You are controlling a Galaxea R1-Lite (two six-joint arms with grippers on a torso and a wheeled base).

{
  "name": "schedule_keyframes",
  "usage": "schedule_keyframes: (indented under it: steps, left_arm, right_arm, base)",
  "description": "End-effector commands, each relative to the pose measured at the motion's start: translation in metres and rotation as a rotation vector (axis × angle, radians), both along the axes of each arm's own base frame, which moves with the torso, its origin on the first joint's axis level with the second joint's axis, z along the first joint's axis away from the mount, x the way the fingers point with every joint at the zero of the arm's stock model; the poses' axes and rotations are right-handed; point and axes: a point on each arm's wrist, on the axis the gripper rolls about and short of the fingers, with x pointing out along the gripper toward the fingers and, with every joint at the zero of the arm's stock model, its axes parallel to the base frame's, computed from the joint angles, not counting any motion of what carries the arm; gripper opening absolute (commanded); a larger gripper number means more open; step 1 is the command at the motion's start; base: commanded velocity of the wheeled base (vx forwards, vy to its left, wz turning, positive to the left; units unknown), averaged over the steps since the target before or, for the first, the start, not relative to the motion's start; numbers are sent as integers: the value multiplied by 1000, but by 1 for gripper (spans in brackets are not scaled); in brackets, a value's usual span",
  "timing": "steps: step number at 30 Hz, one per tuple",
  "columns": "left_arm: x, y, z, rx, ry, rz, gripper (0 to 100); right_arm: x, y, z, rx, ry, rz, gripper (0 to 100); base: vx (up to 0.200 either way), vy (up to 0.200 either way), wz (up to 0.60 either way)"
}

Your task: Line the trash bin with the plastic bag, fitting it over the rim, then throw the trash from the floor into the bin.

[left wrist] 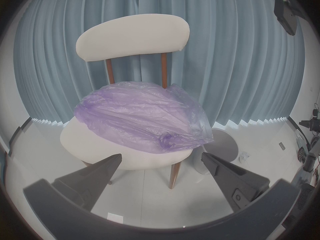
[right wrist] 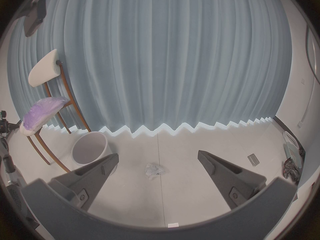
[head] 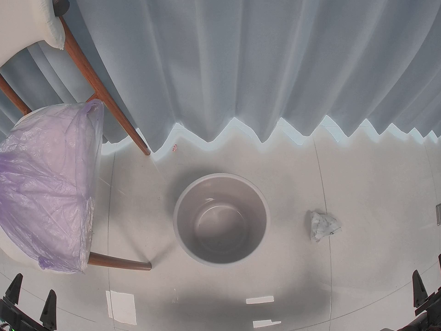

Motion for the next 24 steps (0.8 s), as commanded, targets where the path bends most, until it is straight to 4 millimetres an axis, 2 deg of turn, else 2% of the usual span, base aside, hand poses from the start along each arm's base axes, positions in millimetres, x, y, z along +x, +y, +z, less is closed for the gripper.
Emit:
schedule_keyframes:
  steps: [1,24]
  left_arm:
    - [0,0,-5,-2,0,2,100]
    - [0,0,-4,19,-11,-13,100]
  right_arm:
    - [0,0,-5,0,1,0,100]
    - [0,0,-5,0,1,0,100]
  base:
    - [0,0,0]
    - [0,0,0]
